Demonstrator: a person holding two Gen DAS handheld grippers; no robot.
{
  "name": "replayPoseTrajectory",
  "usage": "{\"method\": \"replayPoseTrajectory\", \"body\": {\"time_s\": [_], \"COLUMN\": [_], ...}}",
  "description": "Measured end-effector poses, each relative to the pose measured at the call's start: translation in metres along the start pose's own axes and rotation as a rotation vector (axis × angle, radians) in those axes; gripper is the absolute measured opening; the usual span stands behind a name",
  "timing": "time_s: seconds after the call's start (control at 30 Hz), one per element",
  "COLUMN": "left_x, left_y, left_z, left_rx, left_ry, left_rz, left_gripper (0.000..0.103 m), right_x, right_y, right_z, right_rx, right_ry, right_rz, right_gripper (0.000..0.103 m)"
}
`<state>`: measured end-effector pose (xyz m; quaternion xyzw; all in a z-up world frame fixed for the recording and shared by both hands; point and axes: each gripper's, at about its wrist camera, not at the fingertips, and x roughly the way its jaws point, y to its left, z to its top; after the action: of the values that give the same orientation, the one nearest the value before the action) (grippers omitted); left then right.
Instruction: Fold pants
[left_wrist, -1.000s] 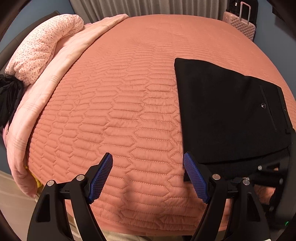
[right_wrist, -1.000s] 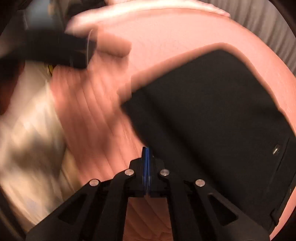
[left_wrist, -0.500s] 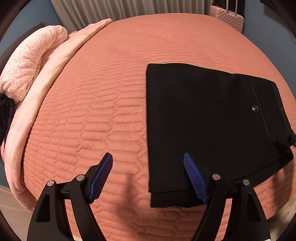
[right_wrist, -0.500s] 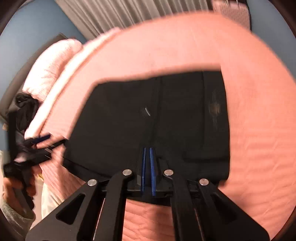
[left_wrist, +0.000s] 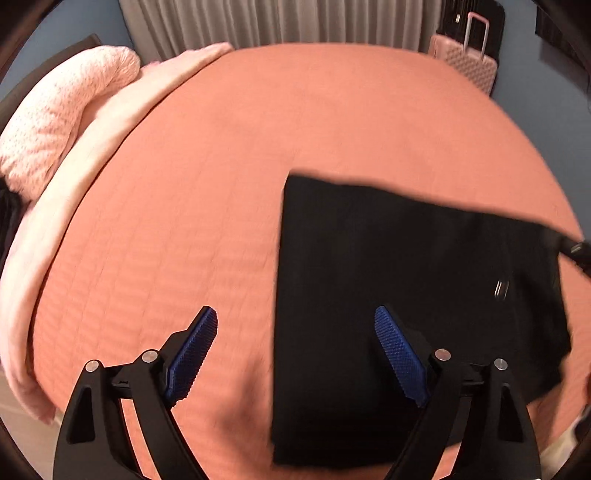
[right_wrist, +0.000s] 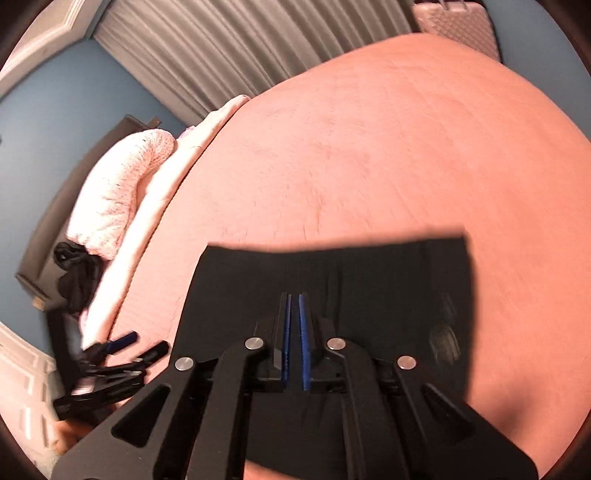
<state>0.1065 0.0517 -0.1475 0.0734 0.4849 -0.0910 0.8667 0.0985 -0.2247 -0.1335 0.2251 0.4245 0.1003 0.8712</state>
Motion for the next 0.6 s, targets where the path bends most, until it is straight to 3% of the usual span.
{"method": "replayPoseTrajectory", "body": {"time_s": [0.1, 0.13, 0.17, 0.2, 0.23, 0.3, 0.33, 0.4, 0.43, 0.5, 0.53, 0.6], "left_x": [0.035, 0.059, 0.08, 0.112, 0.124, 0.124, 0.119, 0.109, 0.112, 0.132, 0.129, 0.101], "left_y": [-0.017, -0.02, -0.022, -0.02, -0.009, 0.016, 0.022, 0.03, 0.031, 0.033, 0.042, 0.06], "left_z": [0.048, 0.062, 0.067, 0.069, 0.07, 0.078, 0.082, 0.091, 0.093, 0.092, 0.089, 0.084], "left_rx": [0.01, 0.015, 0.03, 0.046, -0.002, -0.124, -0.146, -0.142, -0.12, -0.064, -0.09, -0.12], "left_ry": [-0.001, 0.021, 0.063, 0.132, 0.139, 0.161, 0.145, 0.074, 0.07, 0.13, 0.133, 0.094], "left_rz": [-0.007, 0.005, 0.033, 0.053, 0.003, -0.071, -0.061, 0.023, 0.056, 0.071, 0.04, 0.051], "left_gripper": [0.085, 0.085, 0.088, 0.098, 0.098, 0.098, 0.097, 0.097, 0.097, 0.098, 0.098, 0.096], "right_x": [0.044, 0.052, 0.057, 0.057, 0.051, 0.024, 0.012, 0.013, 0.022, 0.019, 0.007, -0.036], "right_y": [-0.011, -0.022, -0.038, -0.057, -0.073, -0.072, -0.062, -0.061, -0.072, -0.093, -0.095, -0.09], "right_z": [0.005, 0.002, 0.001, -0.002, -0.003, -0.001, 0.0, -0.001, -0.001, -0.001, 0.001, -0.002], "right_rx": [0.018, -0.01, 0.017, 0.103, 0.203, 0.216, 0.147, 0.089, 0.072, 0.166, 0.181, 0.118], "right_ry": [0.075, 0.082, 0.091, 0.087, 0.073, -0.001, -0.033, -0.015, 0.021, 0.025, 0.014, -0.049], "right_rz": [0.008, -0.054, -0.03, 0.043, 0.084, 0.029, 0.018, 0.003, -0.02, 0.043, -0.004, -0.123], "right_gripper": [0.005, 0.0, 0.0, 0.0, 0.0, 0.002, 0.006, 0.005, 0.0, 0.0, 0.0, 0.008]}}
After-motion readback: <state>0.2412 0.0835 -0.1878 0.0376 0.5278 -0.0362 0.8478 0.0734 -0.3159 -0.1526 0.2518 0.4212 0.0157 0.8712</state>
